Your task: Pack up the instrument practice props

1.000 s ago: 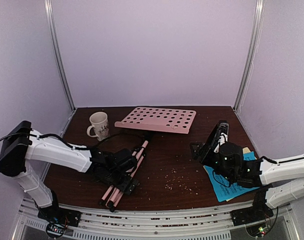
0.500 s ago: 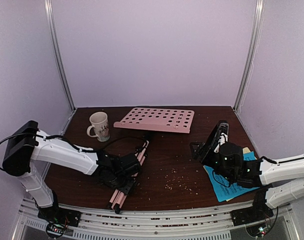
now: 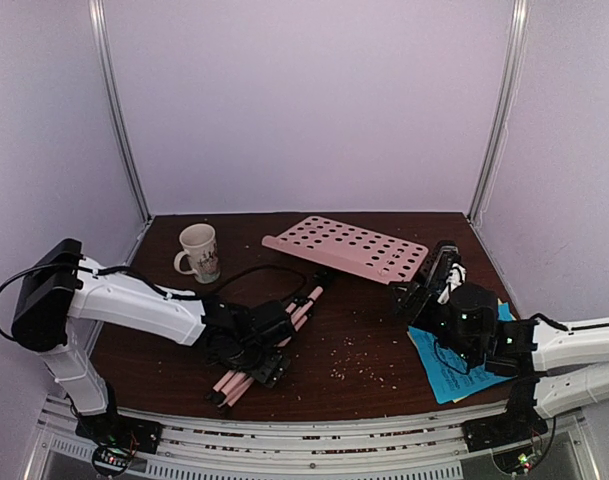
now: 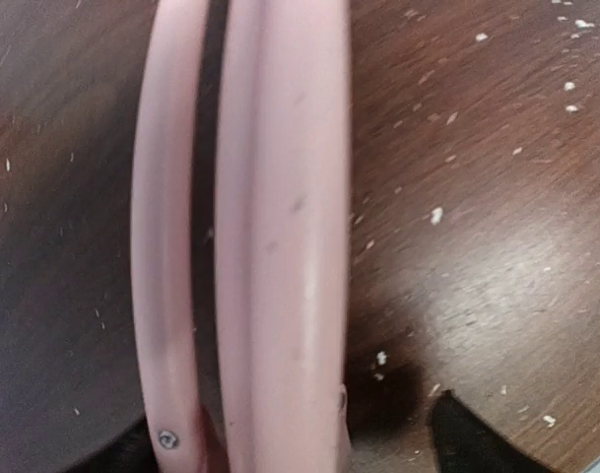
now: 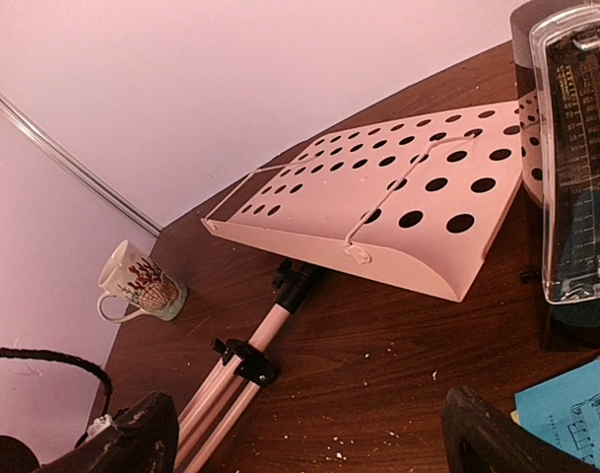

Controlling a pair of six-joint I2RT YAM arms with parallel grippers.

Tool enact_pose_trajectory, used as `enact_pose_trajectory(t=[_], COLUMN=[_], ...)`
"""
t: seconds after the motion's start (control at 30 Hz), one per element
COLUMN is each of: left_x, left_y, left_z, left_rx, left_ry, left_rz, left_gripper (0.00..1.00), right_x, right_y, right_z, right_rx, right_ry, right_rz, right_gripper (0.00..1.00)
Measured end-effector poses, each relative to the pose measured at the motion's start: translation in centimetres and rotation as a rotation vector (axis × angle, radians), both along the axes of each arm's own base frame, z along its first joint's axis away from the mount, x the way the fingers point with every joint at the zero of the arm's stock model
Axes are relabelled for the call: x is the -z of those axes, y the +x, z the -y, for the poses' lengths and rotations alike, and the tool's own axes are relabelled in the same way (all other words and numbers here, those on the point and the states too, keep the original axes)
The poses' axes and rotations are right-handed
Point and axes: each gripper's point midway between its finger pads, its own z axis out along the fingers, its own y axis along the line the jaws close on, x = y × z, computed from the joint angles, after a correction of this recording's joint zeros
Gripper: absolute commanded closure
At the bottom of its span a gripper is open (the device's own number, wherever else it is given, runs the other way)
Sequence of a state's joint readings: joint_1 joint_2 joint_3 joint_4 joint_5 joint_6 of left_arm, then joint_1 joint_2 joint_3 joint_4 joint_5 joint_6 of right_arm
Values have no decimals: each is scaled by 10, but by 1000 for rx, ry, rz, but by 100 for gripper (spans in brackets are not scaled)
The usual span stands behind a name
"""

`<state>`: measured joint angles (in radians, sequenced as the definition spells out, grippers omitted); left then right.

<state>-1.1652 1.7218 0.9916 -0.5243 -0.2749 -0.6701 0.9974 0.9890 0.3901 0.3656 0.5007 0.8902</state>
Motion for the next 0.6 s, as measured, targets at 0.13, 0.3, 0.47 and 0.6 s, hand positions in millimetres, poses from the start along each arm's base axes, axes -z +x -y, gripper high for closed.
enact_pose_trajectory(t=[0.13,0.3,0.47,0.6], left_x=[-15,-56,-111,-168], left_y=[6,24,61,109], left_z=[16,47,56,21], left_rx=[27,85,96,33], left_ry=[-41,-135,-273,-385], left_rz=[22,70,130,223], left_gripper=[2,2,2,2], right_x=[-6,-42,-91,-122], right_y=[-1,2,11,29], right_z=[5,5,12,40], right_rx=[-5,-8,20,92], right_ry=[-67,-125,-163,-200], right_rz=[9,47,86,87], right_gripper=[4,4,0,0])
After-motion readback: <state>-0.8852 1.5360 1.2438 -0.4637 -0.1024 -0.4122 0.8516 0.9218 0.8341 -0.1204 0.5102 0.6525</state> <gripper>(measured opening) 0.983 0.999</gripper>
